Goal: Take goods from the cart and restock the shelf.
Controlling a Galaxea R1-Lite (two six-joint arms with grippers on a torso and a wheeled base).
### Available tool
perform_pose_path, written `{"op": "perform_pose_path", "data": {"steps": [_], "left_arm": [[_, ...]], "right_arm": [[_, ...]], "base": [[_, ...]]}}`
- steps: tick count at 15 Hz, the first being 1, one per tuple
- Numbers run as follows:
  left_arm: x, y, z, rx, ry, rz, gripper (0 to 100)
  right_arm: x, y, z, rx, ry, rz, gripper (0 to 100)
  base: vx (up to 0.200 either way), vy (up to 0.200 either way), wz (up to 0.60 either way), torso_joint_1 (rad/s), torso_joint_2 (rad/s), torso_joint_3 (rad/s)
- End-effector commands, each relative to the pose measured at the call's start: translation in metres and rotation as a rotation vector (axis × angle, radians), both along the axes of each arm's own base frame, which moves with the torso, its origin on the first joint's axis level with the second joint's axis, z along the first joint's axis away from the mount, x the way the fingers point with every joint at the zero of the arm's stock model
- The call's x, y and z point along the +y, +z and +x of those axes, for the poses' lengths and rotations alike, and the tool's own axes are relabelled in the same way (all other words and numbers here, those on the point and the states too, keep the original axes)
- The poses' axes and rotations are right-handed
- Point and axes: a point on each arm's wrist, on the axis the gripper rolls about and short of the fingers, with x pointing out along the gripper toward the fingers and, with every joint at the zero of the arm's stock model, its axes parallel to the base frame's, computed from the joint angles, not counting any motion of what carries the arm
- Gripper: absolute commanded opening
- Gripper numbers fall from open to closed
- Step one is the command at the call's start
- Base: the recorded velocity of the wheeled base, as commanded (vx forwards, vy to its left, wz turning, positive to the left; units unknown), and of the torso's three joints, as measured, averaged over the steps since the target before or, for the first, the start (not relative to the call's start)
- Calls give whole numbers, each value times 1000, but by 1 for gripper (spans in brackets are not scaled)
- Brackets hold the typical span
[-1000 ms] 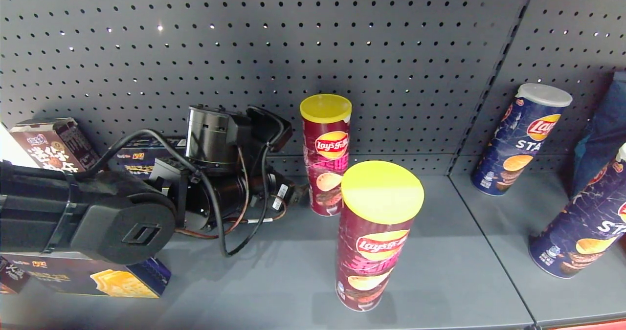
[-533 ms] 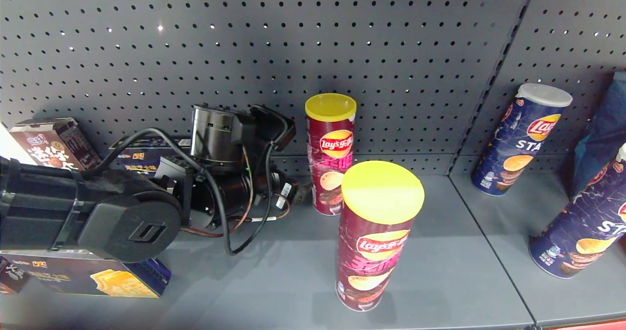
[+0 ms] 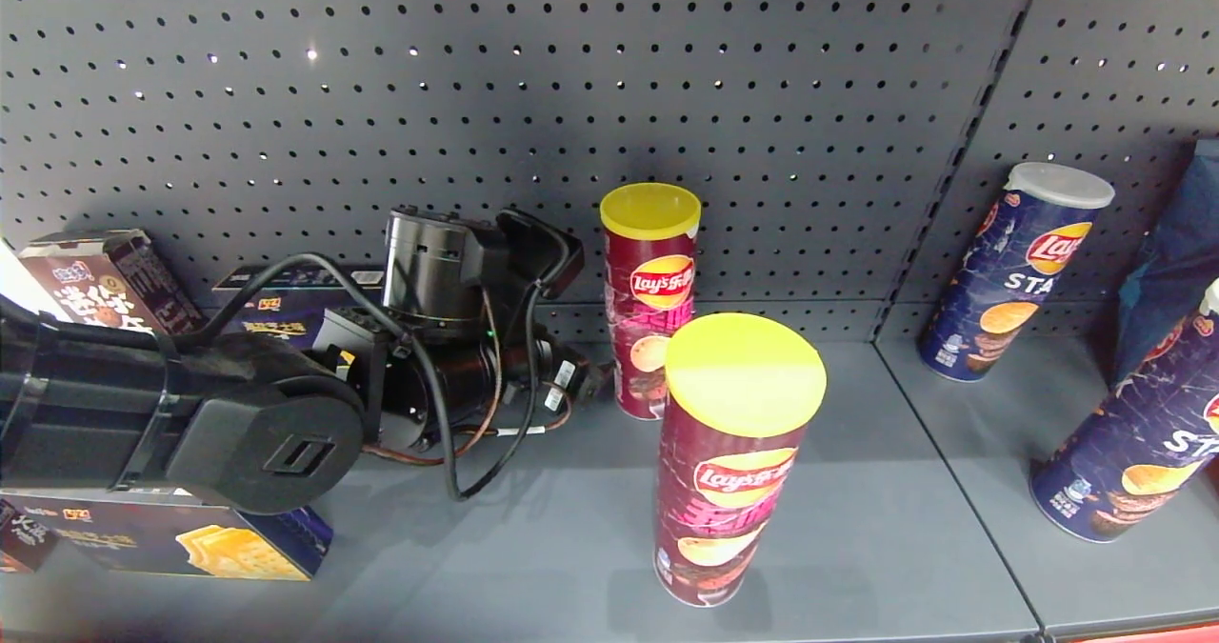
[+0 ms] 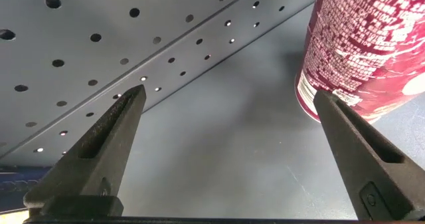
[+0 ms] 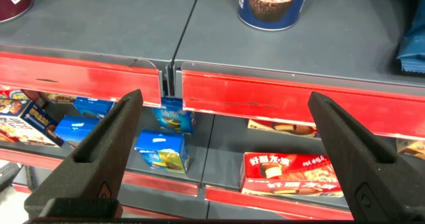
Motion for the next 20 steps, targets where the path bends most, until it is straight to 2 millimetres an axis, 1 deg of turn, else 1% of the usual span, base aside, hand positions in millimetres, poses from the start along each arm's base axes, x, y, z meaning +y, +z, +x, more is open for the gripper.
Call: {"op": "perform_pose_path", "data": {"steps": [1,11,13,15,16,17,18,19,20], "left_arm": [[0,-1,0,2,0,1,100],[-1,-1,2,2,2,0,100],[0,4,1,-12,3,-9,100],[6,25,-8,-65,6,-40,100],[13,37,-14,-96,12,-55,100],[21,48,-19,-132,39,-56,100],[36,60,-22,-167,73,-71,100],[36,60,-22,-167,73,-71,100],[51,77,-30,-215,105,-97,100]], "right_arm": [[0,0,0,2,1,-1,100],[0,0,0,2,1,-1,100],[0,0,0,2,1,-1,100],[0,0,0,2,1,-1,100],[0,0,0,2,1,-1,100],[0,0,0,2,1,-1,100],[0,0,0,2,1,-1,100],[0,0,0,2,1,-1,100],[0,0,0,2,1,-1,100]], "base": [[0,0,0,0,0,0],[0,0,0,0,0,0],[0,0,0,0,0,0],[0,0,0,0,0,0],[0,0,0,0,0,0],[0,0,0,0,0,0],[0,0,0,0,0,0],[0,0,0,0,0,0],[0,0,0,0,0,0]]}}
